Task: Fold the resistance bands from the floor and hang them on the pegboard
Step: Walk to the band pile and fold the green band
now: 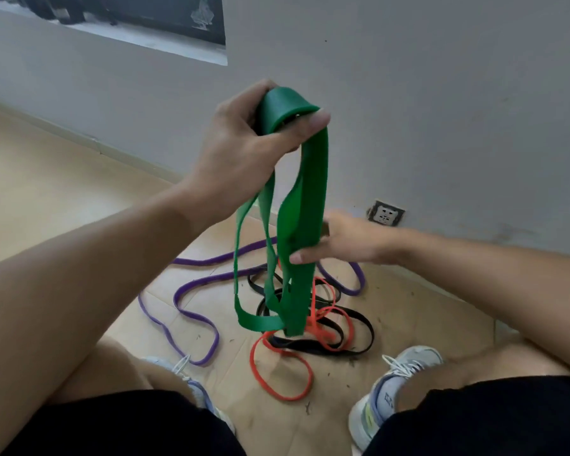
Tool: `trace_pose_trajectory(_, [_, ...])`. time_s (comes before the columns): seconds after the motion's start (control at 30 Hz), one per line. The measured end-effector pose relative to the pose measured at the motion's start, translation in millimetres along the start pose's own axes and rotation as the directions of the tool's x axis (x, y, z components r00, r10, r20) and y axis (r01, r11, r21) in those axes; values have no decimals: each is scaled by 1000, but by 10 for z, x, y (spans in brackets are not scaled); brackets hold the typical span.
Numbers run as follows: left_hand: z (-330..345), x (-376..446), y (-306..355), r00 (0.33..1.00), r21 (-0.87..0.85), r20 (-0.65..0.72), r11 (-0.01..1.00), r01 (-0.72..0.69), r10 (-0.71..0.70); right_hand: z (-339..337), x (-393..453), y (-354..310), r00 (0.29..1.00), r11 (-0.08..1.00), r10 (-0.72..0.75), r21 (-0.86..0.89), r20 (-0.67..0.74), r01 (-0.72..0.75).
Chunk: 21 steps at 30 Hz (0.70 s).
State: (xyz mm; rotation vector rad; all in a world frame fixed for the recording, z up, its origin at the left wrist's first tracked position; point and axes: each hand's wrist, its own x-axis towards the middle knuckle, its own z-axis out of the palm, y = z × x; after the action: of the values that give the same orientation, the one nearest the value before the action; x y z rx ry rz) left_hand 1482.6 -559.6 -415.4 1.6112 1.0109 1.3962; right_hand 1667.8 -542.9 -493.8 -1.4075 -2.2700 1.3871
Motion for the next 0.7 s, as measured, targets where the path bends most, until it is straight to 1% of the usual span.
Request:
trace_pose_trajectory(0.1, [-42,8,-26,999,39,-18,998,40,-40,126,73,176,998,998,52,43,-26,-51])
trace_pose_trajectory(0.23, [-187,39,-126,990,2,-88,994,107,-106,96,107,220,986,979,145,160,-80,-130])
trace_pose_trajectory(0.3, [-233,43,-162,989,-7,-90,993,121,-121,58,108,233,980,966,165,220,-109,-138])
trace_pose_trajectory(0.37, [-239,28,-172,990,-29,-64,992,123,-124,9,115,257,982,962,156,241,-109,-127])
trace_pose_trajectory(0.47, [-170,9,-114,991,-89,-44,988,125,-129,-6,125,240,996,970,84,231,-44,-71])
trace_pose_trajectory(0.6, [-88,6,-85,985,-141,-46,978,156,-164,145,167,180,997,986,13,164,75,-26])
trace_pose_trajectory(0.63, [-77,4,-105,982,-153,-33,972,177,-184,176,167,170,994,994,-9,110,109,-3])
trace_pose_trajectory(0.7, [-68,6,-172,973,-107,-37,969,221,-226,216,167,188,977,992,3,-124,215,25])
